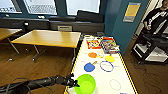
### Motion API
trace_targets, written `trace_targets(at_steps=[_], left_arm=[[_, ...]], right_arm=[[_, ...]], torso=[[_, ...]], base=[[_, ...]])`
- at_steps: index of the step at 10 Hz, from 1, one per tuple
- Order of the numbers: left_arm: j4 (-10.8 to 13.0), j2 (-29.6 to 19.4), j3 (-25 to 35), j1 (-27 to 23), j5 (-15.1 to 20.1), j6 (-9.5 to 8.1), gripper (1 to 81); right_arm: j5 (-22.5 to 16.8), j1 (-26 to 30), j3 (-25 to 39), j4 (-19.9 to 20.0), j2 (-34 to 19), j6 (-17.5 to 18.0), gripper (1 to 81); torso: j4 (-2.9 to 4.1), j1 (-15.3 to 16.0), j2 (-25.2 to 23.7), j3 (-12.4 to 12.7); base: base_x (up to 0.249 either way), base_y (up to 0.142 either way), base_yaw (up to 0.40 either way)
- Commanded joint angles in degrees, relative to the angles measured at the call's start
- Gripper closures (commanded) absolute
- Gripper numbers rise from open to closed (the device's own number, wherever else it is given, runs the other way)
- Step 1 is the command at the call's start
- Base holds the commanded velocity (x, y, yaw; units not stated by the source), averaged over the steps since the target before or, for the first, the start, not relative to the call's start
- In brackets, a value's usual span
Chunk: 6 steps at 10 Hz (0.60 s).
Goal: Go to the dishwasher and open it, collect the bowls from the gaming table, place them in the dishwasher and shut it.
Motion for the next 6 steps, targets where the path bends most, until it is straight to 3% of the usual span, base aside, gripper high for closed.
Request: trace_targets(at_steps=[1, 3, 5, 6], left_arm=[[3.68, -19.43, 19.67, -9.63, 0.89, -1.28, 81.1], [8.86, -29.02, 25.75, -3.93, -1.20, -1.02, 81.1], [13.16, -34.65, 27.16, 6.86, -6.56, -0.49, 81.1], [17.04, -36.60, 27.08, 13.19, -11.04, -0.23, 81.1]], right_arm=[[-3.01, 0.48, 1.60, -1.16, -2.35, -0.42, 81.1], [-2.92, 0.39, 1.69, -1.07, -2.71, -0.33, 81.1], [-2.75, 0.30, 0.73, -0.99, -2.79, 0.20, 81.1], [-2.75, 0.13, 0.55, -0.99, -2.97, 0.20, 81.1]], torso=[[0.00, 0.00, 0.00, 0.00], [0.00, 0.00, 0.00, 0.00], [0.00, 0.00, 0.00, 0.00], [0.00, 0.00, 0.00, 0.00]], base=[[0.000, 0.000, 0.000], [0.000, 0.000, 0.000], [0.000, 0.000, 0.000], [0.000, 0.000, 0.000]])
